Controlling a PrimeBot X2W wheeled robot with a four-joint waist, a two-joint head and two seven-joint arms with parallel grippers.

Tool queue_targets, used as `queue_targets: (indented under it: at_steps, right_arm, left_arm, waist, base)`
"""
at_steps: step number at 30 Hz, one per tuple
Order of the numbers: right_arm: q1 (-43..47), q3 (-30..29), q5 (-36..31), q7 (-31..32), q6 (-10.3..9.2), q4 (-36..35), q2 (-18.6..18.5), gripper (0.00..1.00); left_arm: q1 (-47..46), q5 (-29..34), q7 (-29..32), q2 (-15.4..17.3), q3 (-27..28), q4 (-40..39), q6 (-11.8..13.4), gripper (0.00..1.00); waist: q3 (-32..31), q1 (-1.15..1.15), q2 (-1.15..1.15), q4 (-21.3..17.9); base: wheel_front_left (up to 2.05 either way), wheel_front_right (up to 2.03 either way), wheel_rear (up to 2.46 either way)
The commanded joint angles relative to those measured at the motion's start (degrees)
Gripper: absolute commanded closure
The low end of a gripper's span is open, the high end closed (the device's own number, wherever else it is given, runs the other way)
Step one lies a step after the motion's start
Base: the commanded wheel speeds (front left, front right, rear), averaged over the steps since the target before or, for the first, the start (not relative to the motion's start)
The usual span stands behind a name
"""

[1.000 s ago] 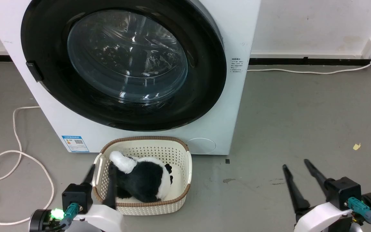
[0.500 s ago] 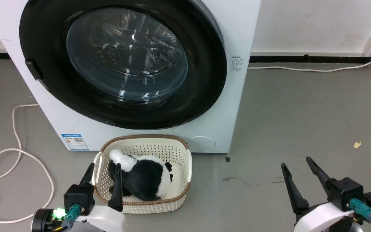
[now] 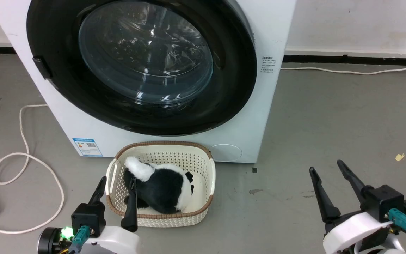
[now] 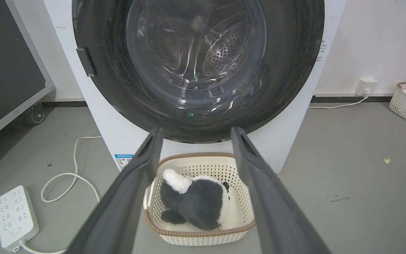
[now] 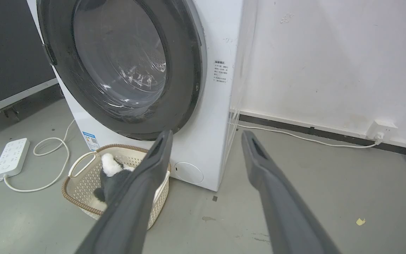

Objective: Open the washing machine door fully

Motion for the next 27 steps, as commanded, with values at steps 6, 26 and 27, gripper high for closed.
queue_targets:
  at_steps: [6,26,27]
  right_arm:
    - [-2.54,-0.01,1.88,-0.13,-0.02,-0.1,-0.92,0.0]
    - [-14.19,-3.35,9.82,3.54,-0.02,-0.16,-1.89,0.0]
    - [-14.9,-3.55,10.27,3.73,-0.03,0.0,-1.82,0.0]
  left_arm:
    - [-1.33,-0.4,-1.17,0.02,-0.6,0.11,0.31,0.0]
    - [-5.05,-2.09,-3.56,0.02,-2.88,-0.54,0.79,0.0]
    - [-5.22,-2.18,-3.68,0.02,-2.98,-0.51,0.82,0.0]
  waist:
    - [0.85,0.0,0.0,0.96]
    - [7.51,-0.01,0.0,5.45]
    - [7.78,-0.01,0.0,5.68]
  base:
    - [0.0,0.0,0.0]
    - [0.0,0.0,0.0]
    - [0.0,0.0,0.0]
